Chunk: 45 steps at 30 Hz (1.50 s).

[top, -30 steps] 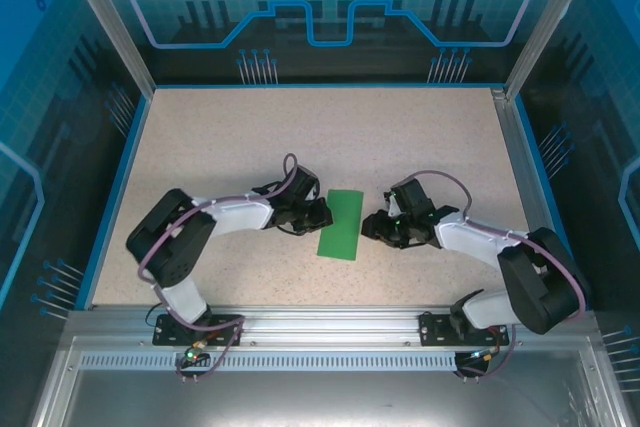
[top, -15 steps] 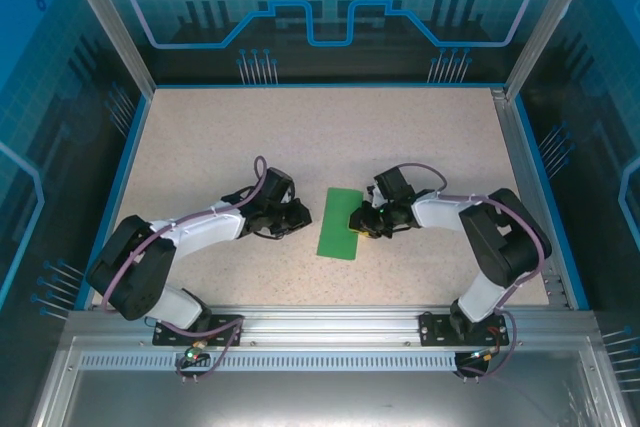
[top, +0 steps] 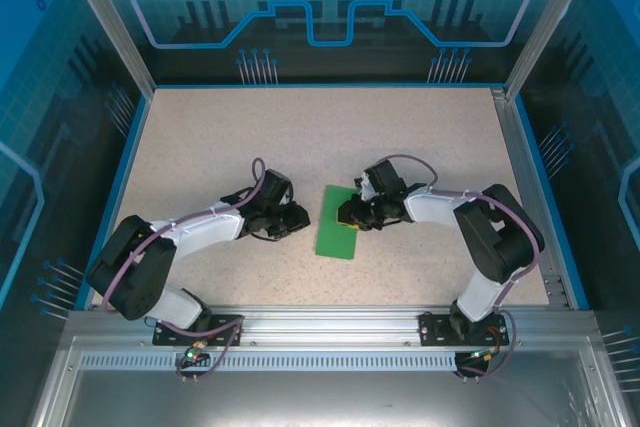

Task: Fold a paper plane with a square sheet of paper (pick it up from the middle)
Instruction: Fold the square sheet of paper in half at the center of the table, then fold the triangle a second time at the center of the table.

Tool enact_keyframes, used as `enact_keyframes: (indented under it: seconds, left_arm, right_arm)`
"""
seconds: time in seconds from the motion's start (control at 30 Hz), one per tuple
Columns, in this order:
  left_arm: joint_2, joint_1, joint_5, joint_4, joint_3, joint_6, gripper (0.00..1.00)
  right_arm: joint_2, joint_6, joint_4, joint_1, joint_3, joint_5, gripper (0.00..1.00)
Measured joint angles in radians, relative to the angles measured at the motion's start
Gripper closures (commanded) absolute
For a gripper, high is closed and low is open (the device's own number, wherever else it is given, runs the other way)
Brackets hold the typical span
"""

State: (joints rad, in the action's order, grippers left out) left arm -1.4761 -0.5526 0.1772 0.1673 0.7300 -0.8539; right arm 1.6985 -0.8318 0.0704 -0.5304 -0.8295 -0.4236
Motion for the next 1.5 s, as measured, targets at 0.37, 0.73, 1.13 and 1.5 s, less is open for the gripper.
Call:
enact_keyframes:
  seconds: [0.37,0.73,1.13,1.5]
  left_arm:
    - [-0.052,0.0,0.068,-0.071,-0.001,-0.007,0.49]
    - [-0.158,0.0,0.174,-0.19,0.003,-0.017,0.45]
    - [-0.221,0.0,0.259,-0.272,0.033,-0.039,0.53]
    - [-0.262,0.0,0.341,-0.355,0.035,-0.064,0.65]
  right_arm:
    - [-0.112,0.02,0.129,0.065,0.075,0.126,0.65]
    - [-0.094,0.009,0.064,0.059,0.111,0.067,0.63]
    - [-0.116,0.01,0.013,0.059,0.152,0.048,0.62]
    - [-0.147,0.014,0.007,0.059,0.156,0.049,0.62]
